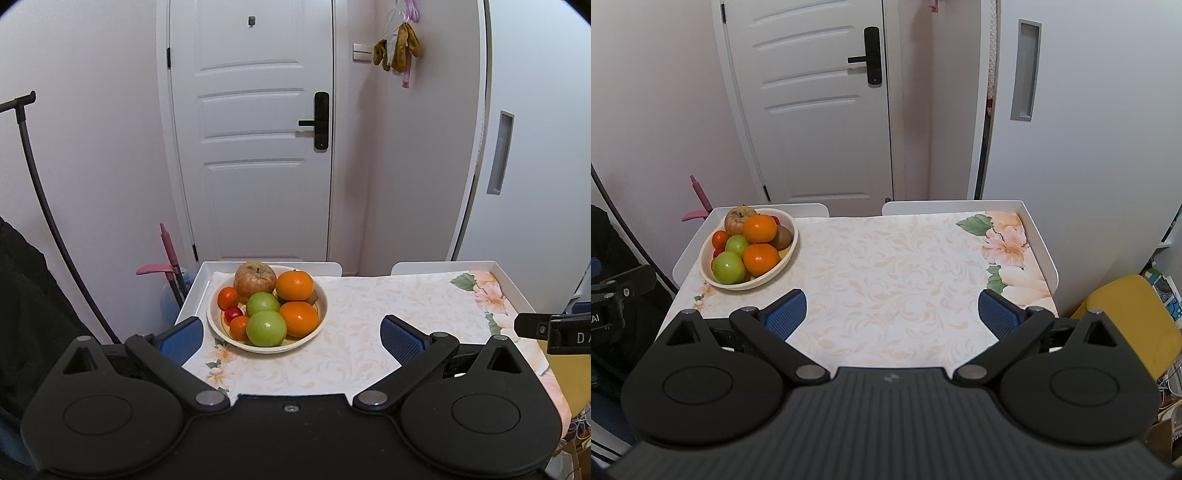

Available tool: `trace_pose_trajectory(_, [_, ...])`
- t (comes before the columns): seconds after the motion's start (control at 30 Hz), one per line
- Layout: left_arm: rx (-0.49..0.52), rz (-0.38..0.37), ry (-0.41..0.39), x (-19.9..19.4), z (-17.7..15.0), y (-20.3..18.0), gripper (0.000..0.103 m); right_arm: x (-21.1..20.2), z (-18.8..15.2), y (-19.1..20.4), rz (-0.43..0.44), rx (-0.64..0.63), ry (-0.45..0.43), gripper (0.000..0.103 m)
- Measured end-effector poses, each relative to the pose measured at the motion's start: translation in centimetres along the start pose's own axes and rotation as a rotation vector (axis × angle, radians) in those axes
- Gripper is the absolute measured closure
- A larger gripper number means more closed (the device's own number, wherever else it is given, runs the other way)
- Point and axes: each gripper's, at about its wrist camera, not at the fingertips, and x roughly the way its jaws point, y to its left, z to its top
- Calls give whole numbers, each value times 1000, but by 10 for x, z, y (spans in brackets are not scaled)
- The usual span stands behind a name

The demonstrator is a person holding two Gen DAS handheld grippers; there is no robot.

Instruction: Organize fruits

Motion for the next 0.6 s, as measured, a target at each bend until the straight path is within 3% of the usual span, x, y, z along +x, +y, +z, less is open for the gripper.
trace_pose_trajectory(0.6, [-11, -7, 18, 5, 1, 2, 0, 6, 3, 0, -2, 11, 8, 0])
